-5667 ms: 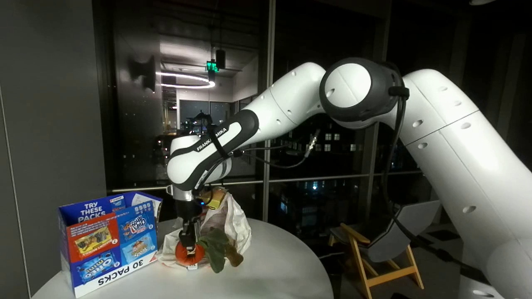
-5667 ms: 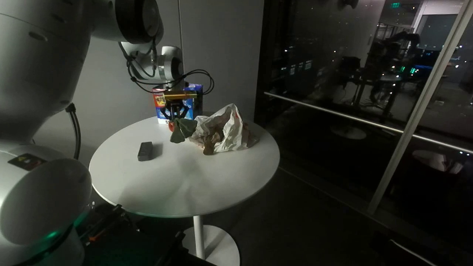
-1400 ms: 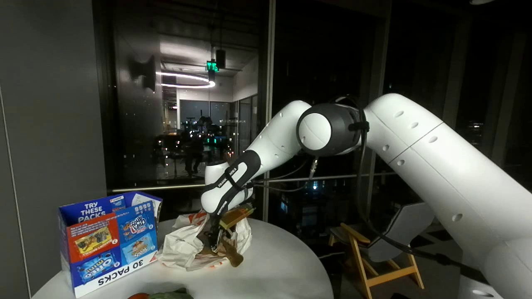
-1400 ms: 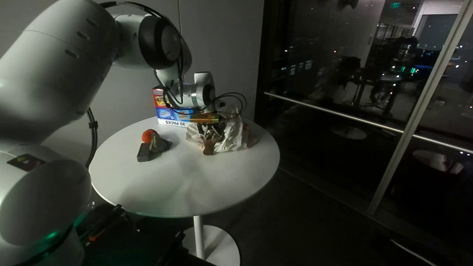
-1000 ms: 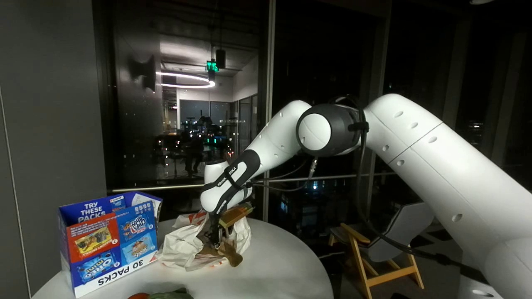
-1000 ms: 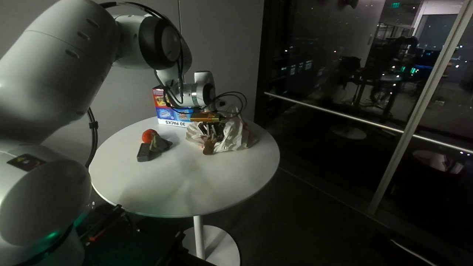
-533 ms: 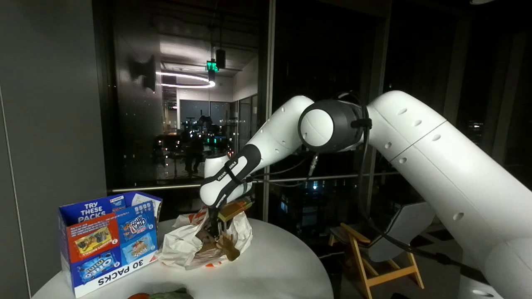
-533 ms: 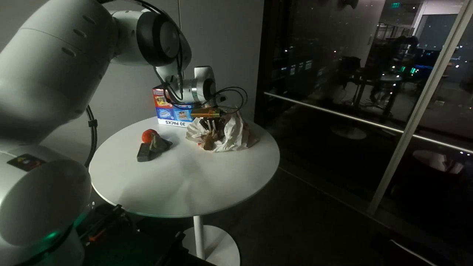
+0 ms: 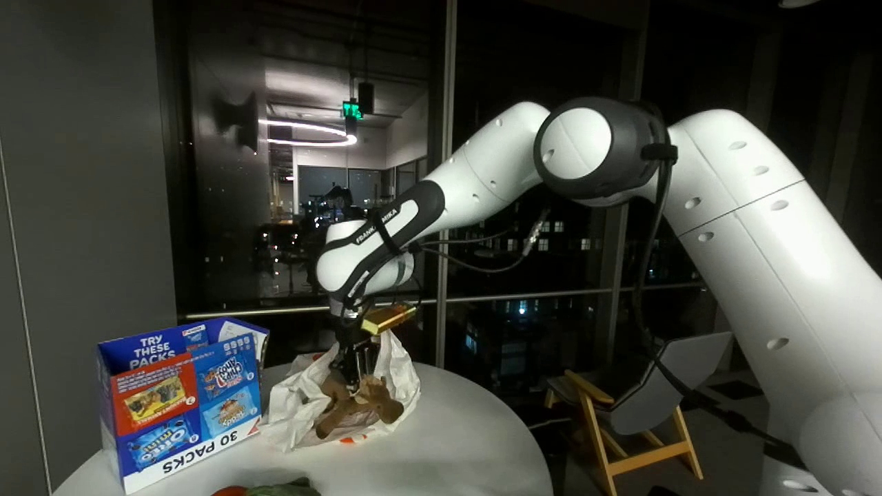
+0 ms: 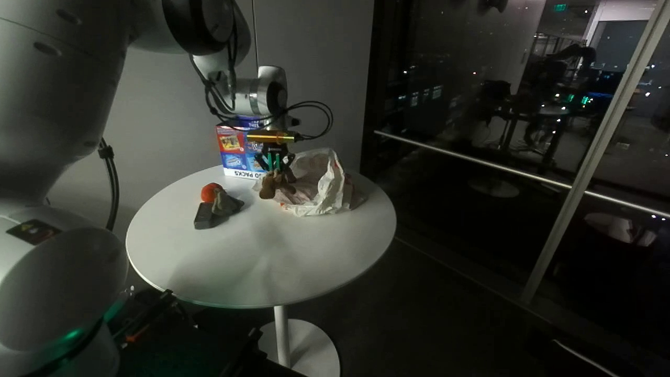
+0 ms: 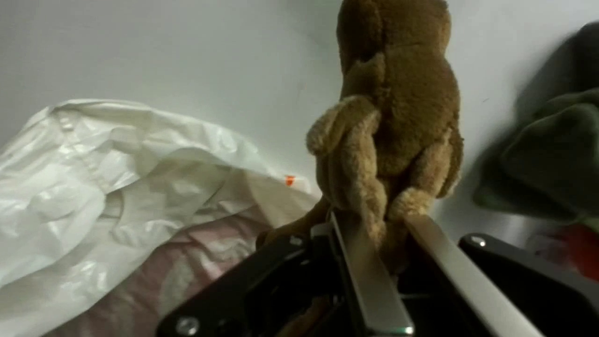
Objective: Remove the objects inside the bag
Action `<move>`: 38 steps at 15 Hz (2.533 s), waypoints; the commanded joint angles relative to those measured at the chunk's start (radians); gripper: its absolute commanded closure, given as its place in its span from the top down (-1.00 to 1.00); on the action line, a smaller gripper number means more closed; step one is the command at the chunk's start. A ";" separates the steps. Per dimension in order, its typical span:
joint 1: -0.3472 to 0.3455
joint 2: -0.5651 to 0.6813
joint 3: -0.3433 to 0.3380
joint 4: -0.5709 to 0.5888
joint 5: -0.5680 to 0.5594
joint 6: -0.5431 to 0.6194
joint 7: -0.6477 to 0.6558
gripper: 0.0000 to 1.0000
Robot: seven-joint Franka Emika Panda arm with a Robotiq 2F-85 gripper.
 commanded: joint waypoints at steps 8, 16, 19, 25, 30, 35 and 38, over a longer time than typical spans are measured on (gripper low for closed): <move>0.019 -0.201 0.159 -0.098 0.090 -0.420 -0.354 -0.74; 0.036 -0.059 0.225 0.003 0.138 -0.328 -0.689 -0.74; 0.051 0.032 0.250 0.050 0.170 -0.274 -0.805 -0.74; 0.076 0.169 0.268 0.175 0.217 -0.344 -0.877 0.15; 0.083 0.144 0.224 0.194 0.253 -0.316 -0.705 0.92; 0.057 0.055 0.175 0.120 0.232 -0.153 -0.557 1.00; 0.030 -0.020 0.143 0.041 0.228 -0.052 -0.481 1.00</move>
